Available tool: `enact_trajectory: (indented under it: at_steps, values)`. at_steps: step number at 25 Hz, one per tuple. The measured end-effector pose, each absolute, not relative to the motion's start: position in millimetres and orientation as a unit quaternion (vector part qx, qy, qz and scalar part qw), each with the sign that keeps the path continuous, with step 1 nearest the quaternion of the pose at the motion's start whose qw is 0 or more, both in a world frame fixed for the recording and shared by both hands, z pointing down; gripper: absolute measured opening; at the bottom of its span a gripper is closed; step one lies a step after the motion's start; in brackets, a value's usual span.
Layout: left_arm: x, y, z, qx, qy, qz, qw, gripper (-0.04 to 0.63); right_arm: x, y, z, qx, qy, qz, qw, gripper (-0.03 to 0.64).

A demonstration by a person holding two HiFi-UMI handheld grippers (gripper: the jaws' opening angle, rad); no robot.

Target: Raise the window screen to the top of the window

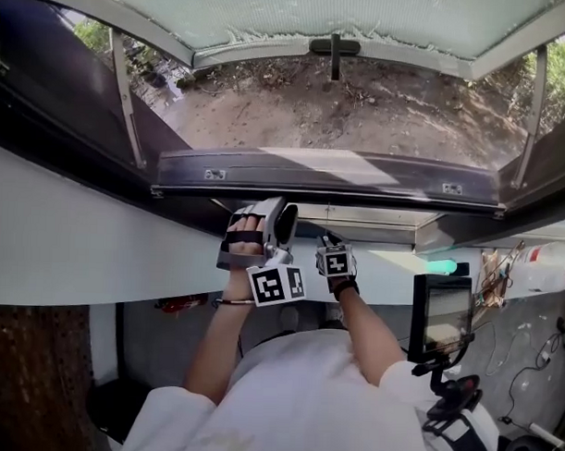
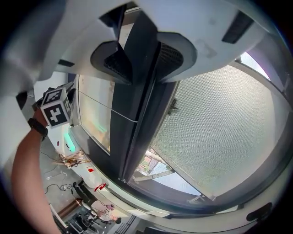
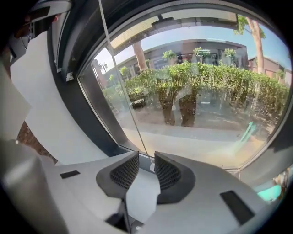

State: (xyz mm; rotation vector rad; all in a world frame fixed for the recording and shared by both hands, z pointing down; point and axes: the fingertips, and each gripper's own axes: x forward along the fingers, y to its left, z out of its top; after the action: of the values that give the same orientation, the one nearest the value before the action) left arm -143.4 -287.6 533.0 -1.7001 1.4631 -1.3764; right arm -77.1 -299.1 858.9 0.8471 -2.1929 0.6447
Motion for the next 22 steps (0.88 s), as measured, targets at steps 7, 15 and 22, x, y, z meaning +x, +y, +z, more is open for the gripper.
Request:
enact_trajectory:
  at_steps: [7, 15, 22]
  values:
    - [-145, -288, 532, -0.623, 0.539, -0.509, 0.251, 0.155, -92, -310, 864, 0.308, -0.857, 0.243, 0.333, 0.005]
    - [-144, -287, 533, -0.626, 0.532, -0.508, 0.258, 0.155, -83, -254, 861, 0.252, -0.874, 0.230, 0.346, 0.005]
    - [-146, -286, 534, -0.622, 0.514, -0.523, 0.273, 0.154, -68, -224, 857, 0.230, -0.872, 0.171, 0.397, 0.003]
